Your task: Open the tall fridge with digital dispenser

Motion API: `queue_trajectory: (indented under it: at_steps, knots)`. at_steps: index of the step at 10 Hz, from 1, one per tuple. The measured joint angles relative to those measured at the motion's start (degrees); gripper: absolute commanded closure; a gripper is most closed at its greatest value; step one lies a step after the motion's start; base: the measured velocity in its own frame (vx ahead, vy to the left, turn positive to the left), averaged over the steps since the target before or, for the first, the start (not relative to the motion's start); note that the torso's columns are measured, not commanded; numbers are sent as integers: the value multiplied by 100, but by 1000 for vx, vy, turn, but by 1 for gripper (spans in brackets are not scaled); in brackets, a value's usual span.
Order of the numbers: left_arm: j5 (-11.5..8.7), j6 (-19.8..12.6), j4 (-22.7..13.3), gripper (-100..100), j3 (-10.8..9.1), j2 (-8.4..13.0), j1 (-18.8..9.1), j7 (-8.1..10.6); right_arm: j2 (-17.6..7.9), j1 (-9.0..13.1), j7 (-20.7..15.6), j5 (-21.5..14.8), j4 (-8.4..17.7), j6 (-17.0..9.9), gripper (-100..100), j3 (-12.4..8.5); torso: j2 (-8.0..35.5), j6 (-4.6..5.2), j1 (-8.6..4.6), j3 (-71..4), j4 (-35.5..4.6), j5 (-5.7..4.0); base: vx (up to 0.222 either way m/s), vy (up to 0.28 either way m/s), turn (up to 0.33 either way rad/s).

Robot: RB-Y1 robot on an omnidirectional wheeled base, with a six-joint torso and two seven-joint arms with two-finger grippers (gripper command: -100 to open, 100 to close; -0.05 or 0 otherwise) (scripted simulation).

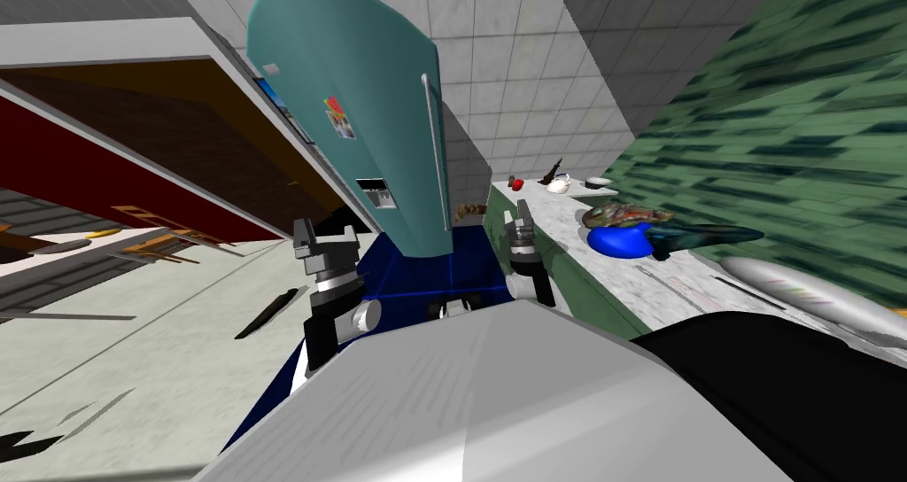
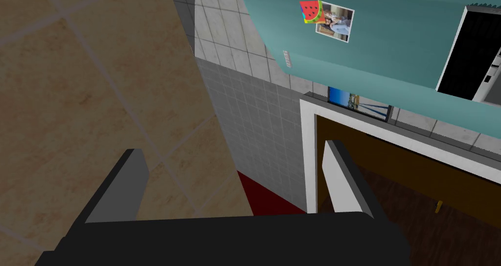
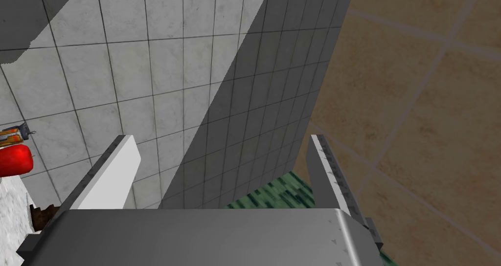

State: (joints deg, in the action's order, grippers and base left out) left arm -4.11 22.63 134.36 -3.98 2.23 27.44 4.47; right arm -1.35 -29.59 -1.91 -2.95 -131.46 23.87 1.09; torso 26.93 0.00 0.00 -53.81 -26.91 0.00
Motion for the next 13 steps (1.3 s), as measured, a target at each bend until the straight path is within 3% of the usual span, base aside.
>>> queue_trajectory:
  at_steps: [2, 3, 5, 9, 13]
  knots:
    - [0, 0, 0, 0, 0, 0, 0, 0, 0, 0, 0, 0, 0, 0, 0, 0, 846, 0, 0, -1691, -846, 0, 0, 0, 0]
    - [0, 0, 0, -100, 0, 0, 0, 0, 0, 0, 0, 0, 0, 0, 0, 0, 1269, 0, 0, -2538, -1269, 0, 41, -39, 36]
    - [-42, -35, -123, -100, 9, 265, -50, 67, 1, -2, 0, 0, 2, 0, 0, 0, 1495, 0, -11, -3057, -1508, -3, 86, -60, 56]
    - [-144, 47, -723, -100, 151, 534, -175, 286, 1, -3, 0, 0, 2, 0, 0, 1, 1523, 0, -6, -3084, -1533, -2, 145, -105, 79]
    - [-237, 9, -1296, -100, 332, 556, -355, 503, 1, -3, 0, 0, 2, 0, 0, 1, 1538, -1, 7, -3074, -1538, 2, 137, -127, 78]
